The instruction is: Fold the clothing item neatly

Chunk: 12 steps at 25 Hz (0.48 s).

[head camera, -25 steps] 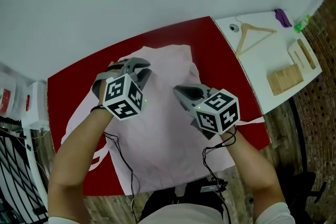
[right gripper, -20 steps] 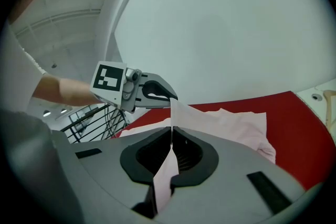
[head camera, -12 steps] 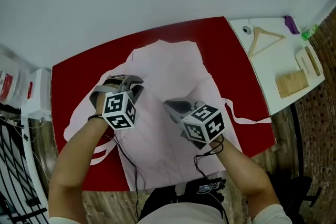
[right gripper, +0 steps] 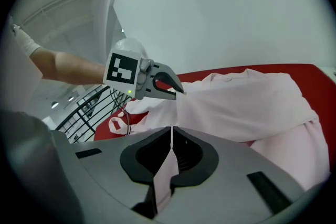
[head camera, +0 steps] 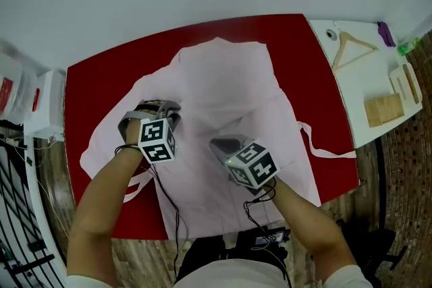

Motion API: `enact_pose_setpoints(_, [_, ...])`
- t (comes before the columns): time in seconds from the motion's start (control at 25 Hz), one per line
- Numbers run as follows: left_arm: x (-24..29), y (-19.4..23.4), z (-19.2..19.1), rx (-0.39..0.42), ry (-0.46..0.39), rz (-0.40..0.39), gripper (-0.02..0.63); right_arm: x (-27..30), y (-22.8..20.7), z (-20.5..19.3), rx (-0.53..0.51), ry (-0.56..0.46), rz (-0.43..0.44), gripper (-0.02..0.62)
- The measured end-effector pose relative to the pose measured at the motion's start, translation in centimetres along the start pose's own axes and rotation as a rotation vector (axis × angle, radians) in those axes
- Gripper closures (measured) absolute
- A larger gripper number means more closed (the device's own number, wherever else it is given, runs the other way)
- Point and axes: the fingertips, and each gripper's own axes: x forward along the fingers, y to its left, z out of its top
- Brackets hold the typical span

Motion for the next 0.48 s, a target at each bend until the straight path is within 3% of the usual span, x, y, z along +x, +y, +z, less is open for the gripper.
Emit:
enact_pose_setpoints(0.24, [1.8, -0.5, -2.3, -0.067, 0.048, -0.015, 0.549, 2.5, -0.2, -2.1, -0.048, 0.076, -0.019, 0.571])
enact_pose_setpoints(0.32, [2.0, -0.5, -2.8, -0.087, 0.056, -0.027, 0.468, 2.4, -1.5, -2.2, -0.078, 0.084, -0.067, 0.571])
enact_pose_setpoints(0.48, [1.4, -0.5, -3.7, -0.177, 0.017, -0.051, 0.439, 0.1, -7.2, -1.0, -0.153, 0.072, -0.232, 0.571])
